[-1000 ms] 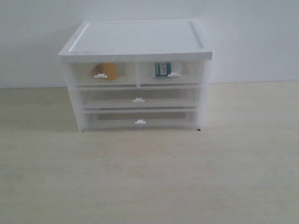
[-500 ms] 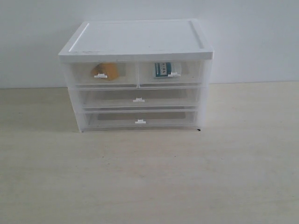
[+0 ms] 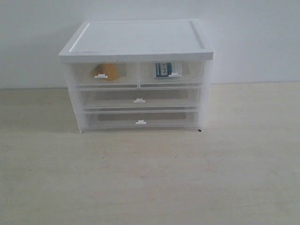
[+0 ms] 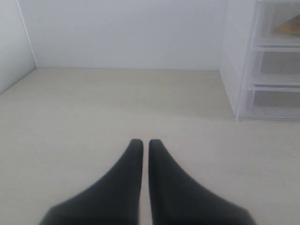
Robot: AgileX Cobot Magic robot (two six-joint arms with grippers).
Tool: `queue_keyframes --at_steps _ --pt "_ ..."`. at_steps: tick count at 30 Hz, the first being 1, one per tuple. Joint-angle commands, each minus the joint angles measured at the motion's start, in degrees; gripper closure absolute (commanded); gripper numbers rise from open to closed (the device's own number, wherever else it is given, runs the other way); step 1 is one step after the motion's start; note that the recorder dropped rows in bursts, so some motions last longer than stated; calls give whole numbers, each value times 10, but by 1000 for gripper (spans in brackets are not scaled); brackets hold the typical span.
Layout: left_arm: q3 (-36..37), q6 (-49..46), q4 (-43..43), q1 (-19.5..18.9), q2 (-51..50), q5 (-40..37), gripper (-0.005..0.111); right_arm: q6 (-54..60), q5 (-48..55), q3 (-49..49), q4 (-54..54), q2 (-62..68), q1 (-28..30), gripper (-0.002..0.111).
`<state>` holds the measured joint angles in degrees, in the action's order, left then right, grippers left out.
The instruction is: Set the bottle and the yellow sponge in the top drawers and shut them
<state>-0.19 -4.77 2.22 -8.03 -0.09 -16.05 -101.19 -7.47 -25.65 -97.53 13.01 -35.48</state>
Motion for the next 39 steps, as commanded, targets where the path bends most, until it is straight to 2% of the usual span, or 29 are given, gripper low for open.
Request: queue_keyframes --at_steps 1,3,6,7,10,13,18,22,25,29,34,39 --pt "2 -1 -2 -2 1 1 103 -3 5 3 -5 -3 0 108" --pt "2 -1 -2 -2 1 1 103 -3 2 3 40 -3 0 108" --pt "2 -1 -2 -2 1 1 103 80 38 3 247 -3 0 108" --pt "2 -1 -2 -2 1 1 103 129 59 3 363 -3 0 108" --pt "2 -1 -2 -2 1 1 103 288 106 4 616 -3 0 108" --pt "2 -1 -2 -2 1 1 103 499 96 7 778 -7 5 108" --pt "2 -1 -2 -2 1 1 103 732 -19 39 875 -41 54 108" --pt "2 -1 -2 -2 1 1 103 910 -35 72 962 -91 115 108" --pt "2 -1 -2 -2 1 1 103 1009 -52 105 965 -130 157 108" --pt "2 -1 -2 -2 1 1 103 1033 -4 116 965 -130 215 108" --pt "2 -1 -2 -2 1 1 103 985 2 145 972 -130 287 108" --pt "2 -1 -2 -2 1 1 103 1000 -4 222 967 -130 306 108"
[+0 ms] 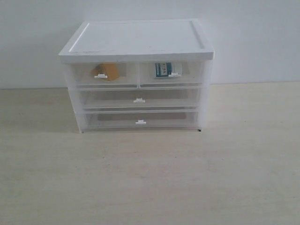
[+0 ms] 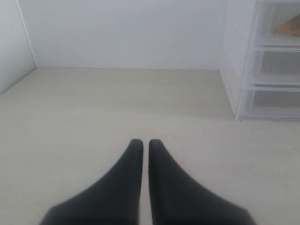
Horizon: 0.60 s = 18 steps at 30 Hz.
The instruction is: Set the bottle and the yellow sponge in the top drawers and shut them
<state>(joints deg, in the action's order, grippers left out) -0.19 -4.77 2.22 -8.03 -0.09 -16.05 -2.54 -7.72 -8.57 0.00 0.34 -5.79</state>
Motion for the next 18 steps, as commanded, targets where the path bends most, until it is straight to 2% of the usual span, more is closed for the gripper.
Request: queue_keyframes --at_steps 1,4,18 --pt "2 -1 -2 -2 1 1 103 29 -6 67 -8 -3 9 108" --pt "2 -1 -2 -2 1 1 103 59 -10 86 -24 -3 6 108" --pt "2 -1 -2 -2 1 1 103 91 236 86 -48 -3 -20 108"
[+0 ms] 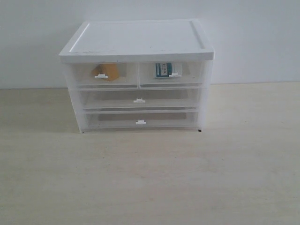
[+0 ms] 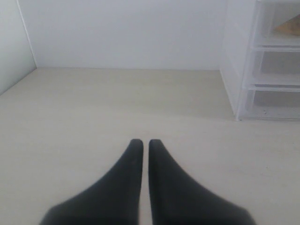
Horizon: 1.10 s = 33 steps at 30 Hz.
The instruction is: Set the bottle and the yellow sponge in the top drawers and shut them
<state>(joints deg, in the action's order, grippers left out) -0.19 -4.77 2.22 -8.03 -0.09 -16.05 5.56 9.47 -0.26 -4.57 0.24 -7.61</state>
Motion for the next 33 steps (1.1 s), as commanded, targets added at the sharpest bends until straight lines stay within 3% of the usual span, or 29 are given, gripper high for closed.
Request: queue_keyframes --at_steps 1,21,33 --pt "2 -1 -2 -2 1 1 103 10 78 3 6 -2 -2 108" --pt "2 -1 -2 -2 1 1 103 -91 91 3 46 -2 -2 108" --pt "2 -1 -2 -2 1 1 103 -95 90 3 46 -2 -2 108"
